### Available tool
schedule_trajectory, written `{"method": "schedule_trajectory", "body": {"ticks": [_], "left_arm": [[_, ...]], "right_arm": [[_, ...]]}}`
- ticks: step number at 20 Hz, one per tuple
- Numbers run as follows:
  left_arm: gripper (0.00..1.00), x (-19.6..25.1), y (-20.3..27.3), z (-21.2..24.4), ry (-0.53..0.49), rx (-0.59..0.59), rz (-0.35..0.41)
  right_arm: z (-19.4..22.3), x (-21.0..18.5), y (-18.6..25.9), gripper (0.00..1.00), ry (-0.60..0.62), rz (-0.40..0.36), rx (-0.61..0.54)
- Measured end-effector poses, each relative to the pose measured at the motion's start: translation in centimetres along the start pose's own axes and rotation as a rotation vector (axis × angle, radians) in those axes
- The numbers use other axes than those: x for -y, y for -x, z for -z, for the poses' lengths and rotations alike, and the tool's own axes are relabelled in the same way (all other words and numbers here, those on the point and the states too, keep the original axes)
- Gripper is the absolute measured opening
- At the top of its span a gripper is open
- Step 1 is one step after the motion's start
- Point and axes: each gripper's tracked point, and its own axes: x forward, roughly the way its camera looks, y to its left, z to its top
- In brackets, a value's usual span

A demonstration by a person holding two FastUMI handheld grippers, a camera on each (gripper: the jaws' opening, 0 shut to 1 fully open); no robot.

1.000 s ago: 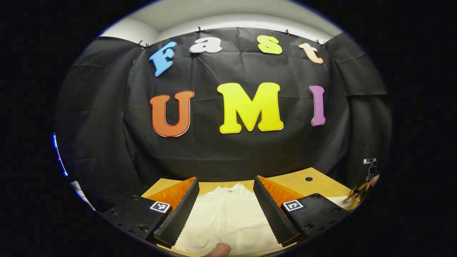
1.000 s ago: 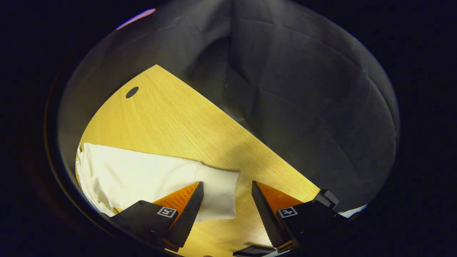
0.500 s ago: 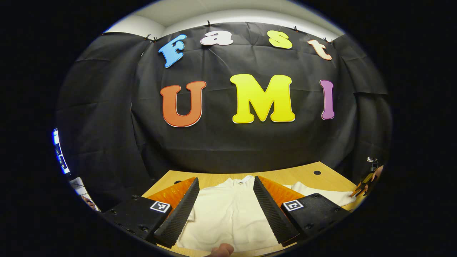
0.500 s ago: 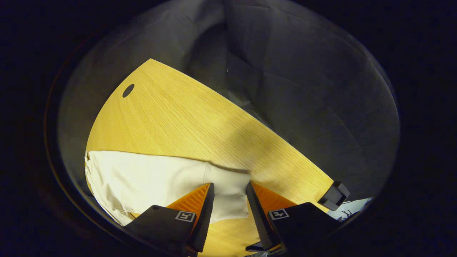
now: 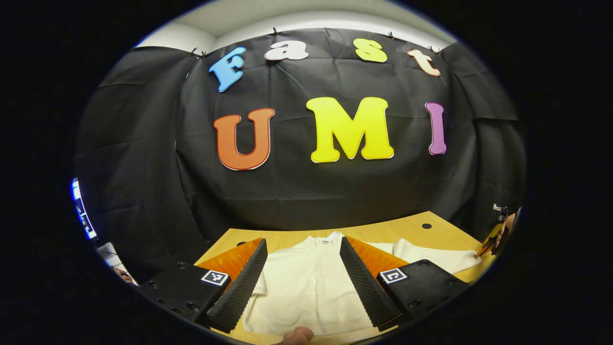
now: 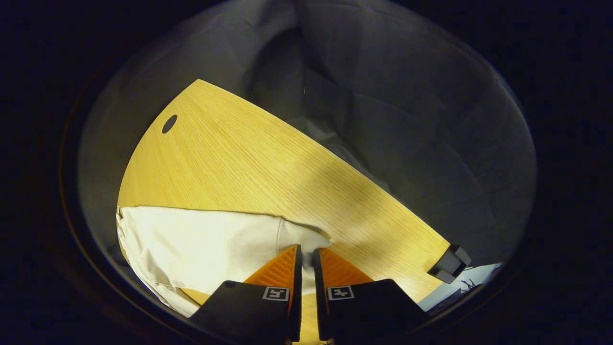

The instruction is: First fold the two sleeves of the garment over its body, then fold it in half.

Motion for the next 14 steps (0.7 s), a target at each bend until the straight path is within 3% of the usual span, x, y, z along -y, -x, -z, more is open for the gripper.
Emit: {"method": "schedule_trajectory", "body": {"ticks": [2,4,6,8,12,14], "left_arm": [[0.99,0.0,0.0,0.0,0.0,-0.001,0.001],[0.99,-0.1,0.1,-0.1,-0.008,0.002,-0.001],[0.98,0.1,0.1,-0.2,-0.013,0.004,0.004],[0.98,0.3,0.2,-0.4,-0.025,0.006,0.009],[0.98,0.7,0.2,-0.8,-0.004,0.022,0.035],[0.98,0.8,0.2,-0.8,0.015,0.023,0.048]], "right_arm": [[-0.2,-0.6,0.0,0.06,0.055,-0.014,0.005],[-0.5,-0.8,0.5,0.08,0.062,-0.008,0.013],[-0.2,-0.9,0.0,0.01,0.061,0.0,0.012],[-0.1,-1.0,0.6,0.01,0.062,0.017,0.02],[-0.4,-2.2,4.2,0.01,0.058,-0.016,0.043],[-0.3,-4.4,6.9,0.01,0.056,-0.08,0.044]]}}
